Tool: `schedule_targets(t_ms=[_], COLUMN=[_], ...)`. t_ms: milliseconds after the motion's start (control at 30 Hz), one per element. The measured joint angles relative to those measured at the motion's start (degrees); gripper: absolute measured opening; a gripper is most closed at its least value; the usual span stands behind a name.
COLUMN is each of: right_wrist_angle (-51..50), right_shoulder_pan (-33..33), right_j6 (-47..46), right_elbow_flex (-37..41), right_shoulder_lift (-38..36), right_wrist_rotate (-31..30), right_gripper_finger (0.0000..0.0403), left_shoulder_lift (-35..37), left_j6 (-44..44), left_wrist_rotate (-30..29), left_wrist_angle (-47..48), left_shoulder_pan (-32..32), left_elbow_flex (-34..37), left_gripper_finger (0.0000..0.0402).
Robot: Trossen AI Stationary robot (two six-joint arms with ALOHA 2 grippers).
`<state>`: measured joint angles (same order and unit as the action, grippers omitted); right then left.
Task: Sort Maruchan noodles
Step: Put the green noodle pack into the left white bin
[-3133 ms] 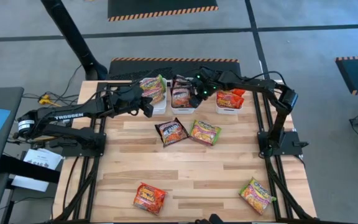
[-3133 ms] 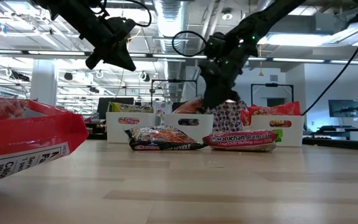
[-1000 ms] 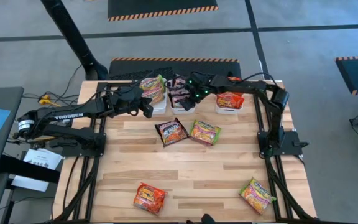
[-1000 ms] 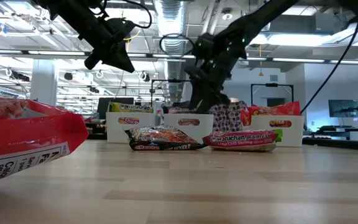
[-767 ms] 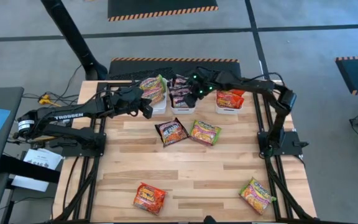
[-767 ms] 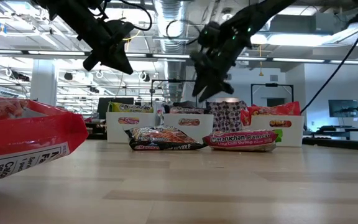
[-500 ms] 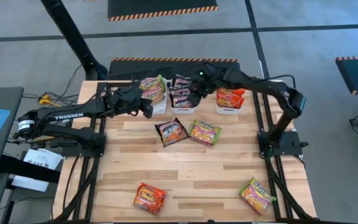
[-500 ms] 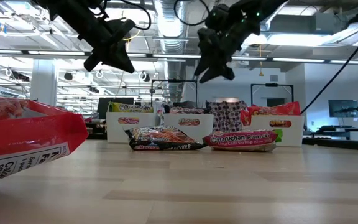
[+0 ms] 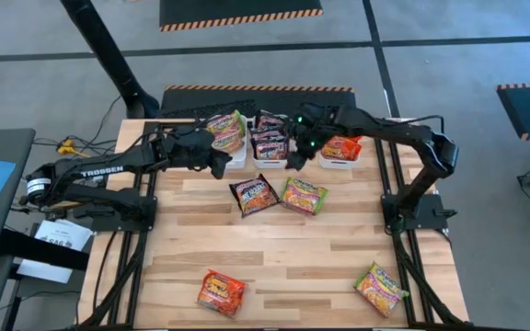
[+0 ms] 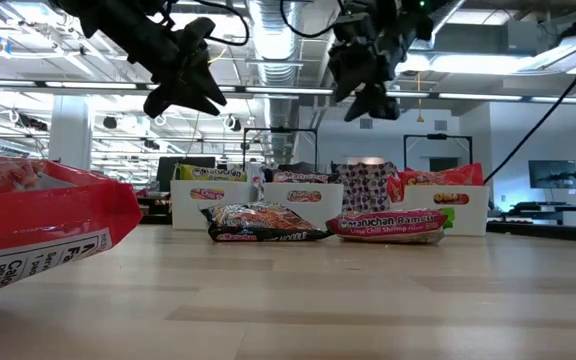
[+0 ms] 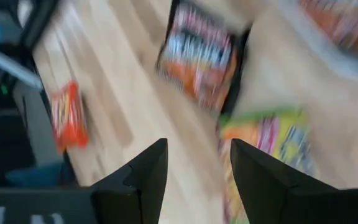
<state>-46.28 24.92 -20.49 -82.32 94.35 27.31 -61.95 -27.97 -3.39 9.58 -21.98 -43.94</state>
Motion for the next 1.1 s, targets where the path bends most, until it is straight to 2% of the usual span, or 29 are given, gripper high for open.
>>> schedule_targets(t_ms=[100, 200, 333, 500, 700, 833, 933, 1100], right_wrist_angle=[-5.44, -10.21, -15.59, -20.75, -23.65, -23.75, -22.34, -18.18], right_shoulder_pan=[-2.67, -5.90, -10.85, -16.60, -23.21, -26.76, -27.60, -25.91], right_j6=[-1.75, -3.34, -2.35, -6.61, -10.99, -13.13, -13.16, -11.52], right_elbow_flex=[0.00, 0.01, 0.09, 0.11, 0.11, 0.11, 0.11, 0.08], right_shoulder_lift=[0.00, 0.62, 0.52, 0.55, 0.55, 0.55, 0.71, 4.29], right_wrist_rotate=[-0.04, -0.48, -6.38, -11.14, -11.78, -18.01, -21.36, -22.53], right_gripper_finger=[0.0201, 0.0200, 0.0200, 0.0200, 0.0211, 0.0235, 0.0249, 0.0255], left_shoulder_lift=[0.00, 0.00, 0.00, 0.00, 0.00, 0.00, 0.00, 0.00], left_j6=[-3.72, -5.64, -4.44, -4.16, -2.69, -2.67, -2.93, -2.93], left_wrist_rotate=[1.33, 6.55, 10.91, 11.14, 11.16, 11.18, 11.18, 11.31], left_wrist_angle=[0.00, -0.02, 0.00, 0.00, 0.39, 1.47, 1.88, 1.90], left_shoulder_pan=[0.00, -0.02, 0.51, 1.45, 2.45, 2.94, 3.63, 4.77], left_elbow_flex=[-0.02, -0.04, -0.04, -0.04, -0.04, -0.04, -0.04, -0.04], left_gripper_finger=[0.0119, 0.0128, 0.0130, 0.0130, 0.0130, 0.0130, 0.0130, 0.0130])
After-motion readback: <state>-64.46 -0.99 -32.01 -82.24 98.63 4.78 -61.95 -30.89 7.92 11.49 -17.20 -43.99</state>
